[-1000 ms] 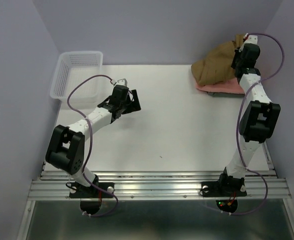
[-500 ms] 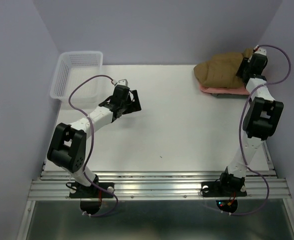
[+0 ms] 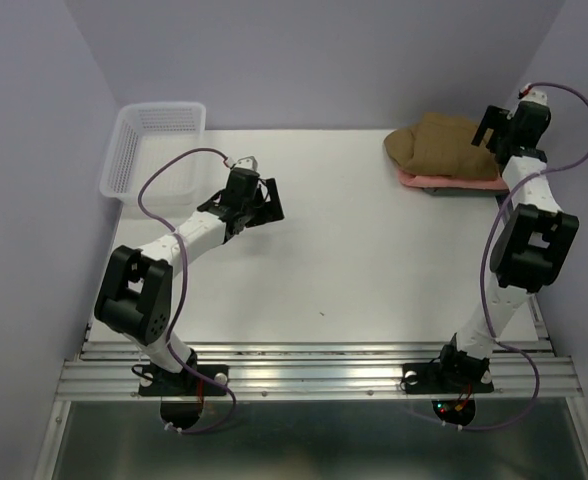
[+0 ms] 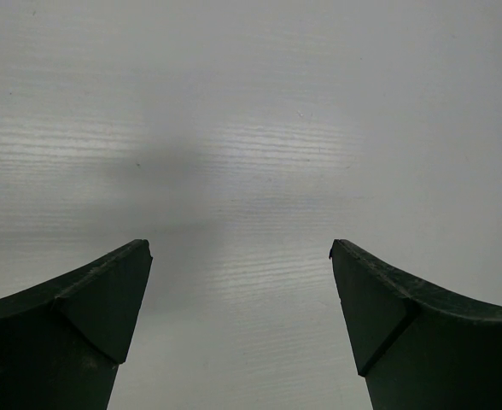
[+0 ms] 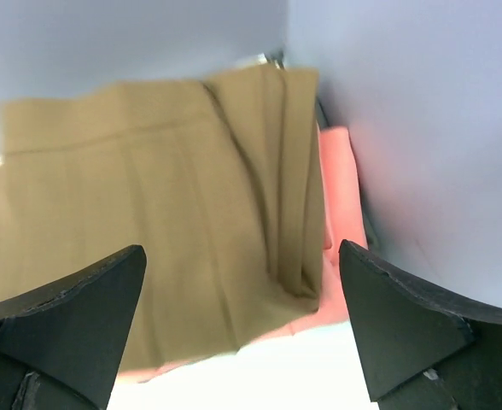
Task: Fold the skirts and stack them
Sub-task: Neatly place the folded skirt to the corner
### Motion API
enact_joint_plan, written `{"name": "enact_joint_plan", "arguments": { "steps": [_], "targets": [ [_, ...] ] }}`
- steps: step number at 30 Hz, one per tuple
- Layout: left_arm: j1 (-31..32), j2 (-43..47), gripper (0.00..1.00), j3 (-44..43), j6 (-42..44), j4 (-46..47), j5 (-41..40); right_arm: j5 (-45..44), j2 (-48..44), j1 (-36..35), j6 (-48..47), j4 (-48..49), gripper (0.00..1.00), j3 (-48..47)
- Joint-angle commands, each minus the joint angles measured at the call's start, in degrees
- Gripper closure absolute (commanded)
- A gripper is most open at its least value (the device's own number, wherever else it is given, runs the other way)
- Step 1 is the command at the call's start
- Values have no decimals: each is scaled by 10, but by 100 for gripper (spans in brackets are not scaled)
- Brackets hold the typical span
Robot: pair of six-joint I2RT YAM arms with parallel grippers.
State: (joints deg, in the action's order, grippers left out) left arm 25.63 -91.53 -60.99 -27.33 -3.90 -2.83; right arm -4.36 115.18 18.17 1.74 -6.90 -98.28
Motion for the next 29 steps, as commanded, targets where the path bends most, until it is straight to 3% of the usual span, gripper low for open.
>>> {"name": "enact_joint_plan", "arguments": {
  "steps": [1, 3, 7, 18, 22, 29],
  "targets": [
    [-3, 41, 1, -8, 1, 15, 3, 38, -102, -23, 3, 28, 0, 25],
    [-3, 66, 1, -2, 1, 15, -4, 38, -147, -29, 16, 15, 0, 44],
    [-2, 131, 1, 31, -2, 17, -24, 54, -245, -35, 140, 0, 0, 137],
    [-2, 379, 1, 181, -51, 29, -79, 112, -536, -35, 311, 36, 0, 557],
    [-2, 424, 1, 216, -62, 35, -76, 87, -615, -35, 295, 26, 0, 613],
    [-2, 454, 1, 238, -76, 31, -84, 16, -703, -35, 274, 20, 0, 629]
  ]
}}
